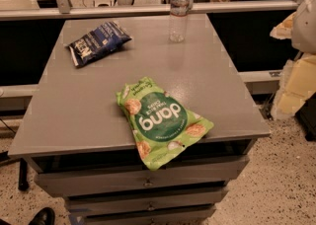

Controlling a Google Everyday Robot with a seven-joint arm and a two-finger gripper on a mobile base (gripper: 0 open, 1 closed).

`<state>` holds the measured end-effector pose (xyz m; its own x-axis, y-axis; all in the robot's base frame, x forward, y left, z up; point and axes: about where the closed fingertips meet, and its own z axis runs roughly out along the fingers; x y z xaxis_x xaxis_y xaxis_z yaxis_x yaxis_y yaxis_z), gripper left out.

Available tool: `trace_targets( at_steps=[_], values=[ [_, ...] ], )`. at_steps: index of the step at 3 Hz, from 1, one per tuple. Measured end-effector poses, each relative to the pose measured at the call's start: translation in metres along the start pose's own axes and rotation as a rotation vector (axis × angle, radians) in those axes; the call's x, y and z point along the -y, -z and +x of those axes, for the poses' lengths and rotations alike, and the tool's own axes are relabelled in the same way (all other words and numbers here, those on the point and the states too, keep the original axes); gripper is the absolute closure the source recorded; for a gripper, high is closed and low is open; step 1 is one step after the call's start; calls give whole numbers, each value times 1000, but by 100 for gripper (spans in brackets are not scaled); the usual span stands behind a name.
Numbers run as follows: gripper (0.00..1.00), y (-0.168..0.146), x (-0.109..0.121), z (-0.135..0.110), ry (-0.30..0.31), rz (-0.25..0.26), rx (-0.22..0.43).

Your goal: Move green rice chip bag near blue chip bag

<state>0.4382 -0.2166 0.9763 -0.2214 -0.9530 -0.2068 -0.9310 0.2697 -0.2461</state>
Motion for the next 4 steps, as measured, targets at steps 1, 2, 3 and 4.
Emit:
trace_targets(
  at_steps=[1, 2, 3, 4],
  values=[
    [0, 0, 0, 0, 0, 0, 0],
    [0, -5, 0, -7, 3, 6, 42],
    [0, -24, -6, -27, -39, 3, 141],
    [0, -45, -5, -52, -87, 12, 242]
  ],
)
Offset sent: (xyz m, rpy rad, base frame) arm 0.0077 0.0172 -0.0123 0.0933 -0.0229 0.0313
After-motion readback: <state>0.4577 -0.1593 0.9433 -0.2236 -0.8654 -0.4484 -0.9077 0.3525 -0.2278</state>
